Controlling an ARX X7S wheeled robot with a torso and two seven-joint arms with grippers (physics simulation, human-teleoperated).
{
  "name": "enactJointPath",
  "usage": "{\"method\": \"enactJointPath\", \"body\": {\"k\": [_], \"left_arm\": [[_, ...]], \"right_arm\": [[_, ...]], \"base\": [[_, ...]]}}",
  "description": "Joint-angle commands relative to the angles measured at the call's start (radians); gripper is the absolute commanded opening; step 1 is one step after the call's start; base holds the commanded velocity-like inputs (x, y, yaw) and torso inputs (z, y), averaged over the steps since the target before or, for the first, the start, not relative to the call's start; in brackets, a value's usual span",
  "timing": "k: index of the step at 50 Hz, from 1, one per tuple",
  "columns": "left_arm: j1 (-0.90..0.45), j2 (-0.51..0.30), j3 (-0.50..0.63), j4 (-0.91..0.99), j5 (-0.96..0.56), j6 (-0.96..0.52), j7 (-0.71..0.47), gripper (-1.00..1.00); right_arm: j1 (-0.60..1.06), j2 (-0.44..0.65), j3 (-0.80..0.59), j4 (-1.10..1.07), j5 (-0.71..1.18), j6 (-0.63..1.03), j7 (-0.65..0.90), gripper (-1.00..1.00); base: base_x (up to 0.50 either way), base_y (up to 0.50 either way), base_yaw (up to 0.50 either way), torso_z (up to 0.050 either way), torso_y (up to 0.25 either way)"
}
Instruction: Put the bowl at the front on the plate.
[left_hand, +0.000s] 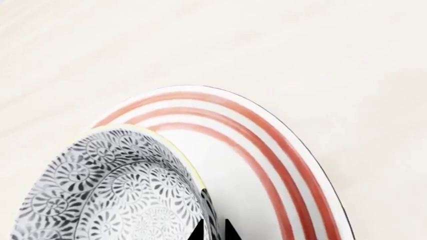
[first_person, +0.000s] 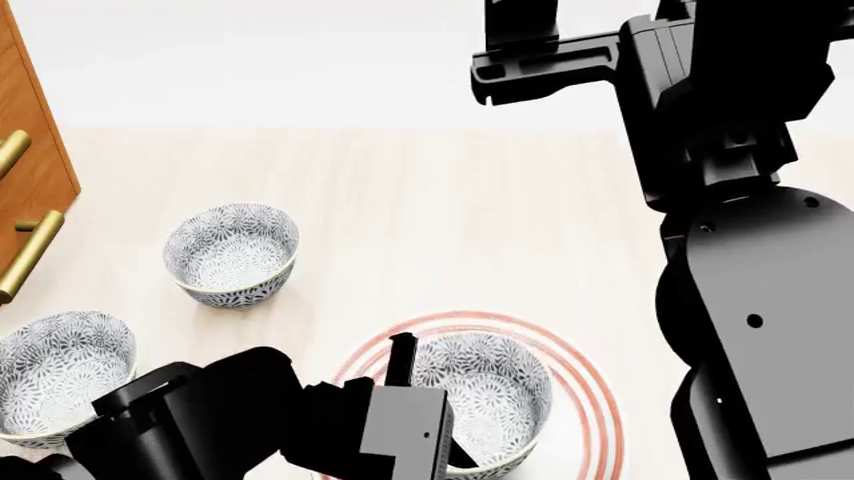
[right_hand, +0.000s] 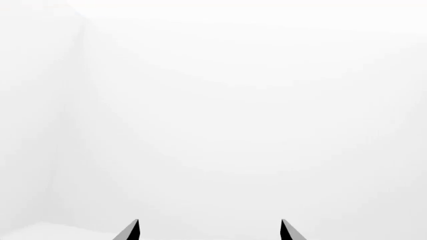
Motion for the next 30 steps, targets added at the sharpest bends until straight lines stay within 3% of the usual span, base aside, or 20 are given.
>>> {"method": "enactJointPath", "body": {"k": [1, 14, 15, 30], "left_arm": [[0.006, 0.001, -0.015, 0.005, -0.007, -0.006, -0.010, -1.00], [0.017, 0.001, -0.016, 0.007, -0.005, -0.014, -0.019, -1.00], [0.016, 0.001, -0.016, 0.006, -0.005, -0.010, -0.019, 1.00], [0.002, 0.001, -0.020, 0.014, -0.064, -0.013, 0.008, 1.00]], "right_arm": [[-0.003, 0.001, 0.001, 0.001, 0.006, -0.003, 0.002, 1.00], [-0.006, 0.005, -0.002, 0.002, 0.007, -0.009, 0.004, 1.00], [-0.007, 0.006, -0.001, 0.001, 0.008, -0.010, 0.004, 1.00], [-0.001, 0.011, 0.002, 0.004, 0.012, -0.012, 0.008, 1.00]], "base": [[0.00, 0.00, 0.00, 0.000, 0.000], [0.00, 0.00, 0.00, 0.000, 0.000], [0.00, 0.00, 0.00, 0.000, 0.000], [0.00, 0.00, 0.00, 0.000, 0.000]]}}
